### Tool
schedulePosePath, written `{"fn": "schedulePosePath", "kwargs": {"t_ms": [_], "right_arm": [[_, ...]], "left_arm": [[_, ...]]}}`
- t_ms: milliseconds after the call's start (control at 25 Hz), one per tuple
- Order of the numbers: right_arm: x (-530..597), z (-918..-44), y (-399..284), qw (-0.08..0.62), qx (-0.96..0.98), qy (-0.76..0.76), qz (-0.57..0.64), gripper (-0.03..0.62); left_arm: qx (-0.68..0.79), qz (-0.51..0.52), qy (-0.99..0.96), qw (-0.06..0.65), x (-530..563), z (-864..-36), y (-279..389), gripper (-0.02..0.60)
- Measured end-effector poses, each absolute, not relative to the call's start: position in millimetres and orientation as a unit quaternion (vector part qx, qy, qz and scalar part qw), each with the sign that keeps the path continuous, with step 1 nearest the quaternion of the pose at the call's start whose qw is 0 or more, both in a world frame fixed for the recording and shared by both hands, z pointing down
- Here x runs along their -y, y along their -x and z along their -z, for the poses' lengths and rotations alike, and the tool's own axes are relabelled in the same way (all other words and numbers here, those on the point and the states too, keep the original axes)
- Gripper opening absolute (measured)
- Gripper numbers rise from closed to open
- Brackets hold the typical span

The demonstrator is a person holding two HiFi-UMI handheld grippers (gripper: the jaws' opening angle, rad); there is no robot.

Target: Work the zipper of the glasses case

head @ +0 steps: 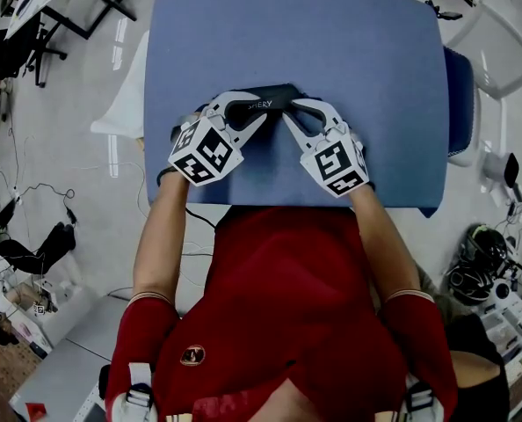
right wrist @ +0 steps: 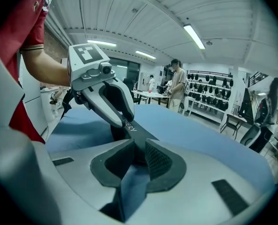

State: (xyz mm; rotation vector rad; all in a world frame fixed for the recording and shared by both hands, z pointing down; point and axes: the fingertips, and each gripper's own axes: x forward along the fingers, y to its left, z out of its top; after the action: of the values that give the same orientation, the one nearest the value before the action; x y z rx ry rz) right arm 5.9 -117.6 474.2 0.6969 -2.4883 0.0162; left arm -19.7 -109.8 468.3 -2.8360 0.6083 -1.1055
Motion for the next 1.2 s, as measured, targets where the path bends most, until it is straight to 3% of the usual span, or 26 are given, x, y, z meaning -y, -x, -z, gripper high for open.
{"fn": "schedulePosePath", "kwargs": {"t_ms": [560,1200], "right_arm": [[125,-469,-19,0.278,0.949,-0.144,0.034,0.081],[175,-503,-36,0.353,0.919,0.092,0.151,0.081]], "left_arm": [[-0.202,0.378,0.904,-0.003,110,-477,20,0.061],[-0.227,0.379,0.897,-0.031,112,-476,16,0.063]]}}
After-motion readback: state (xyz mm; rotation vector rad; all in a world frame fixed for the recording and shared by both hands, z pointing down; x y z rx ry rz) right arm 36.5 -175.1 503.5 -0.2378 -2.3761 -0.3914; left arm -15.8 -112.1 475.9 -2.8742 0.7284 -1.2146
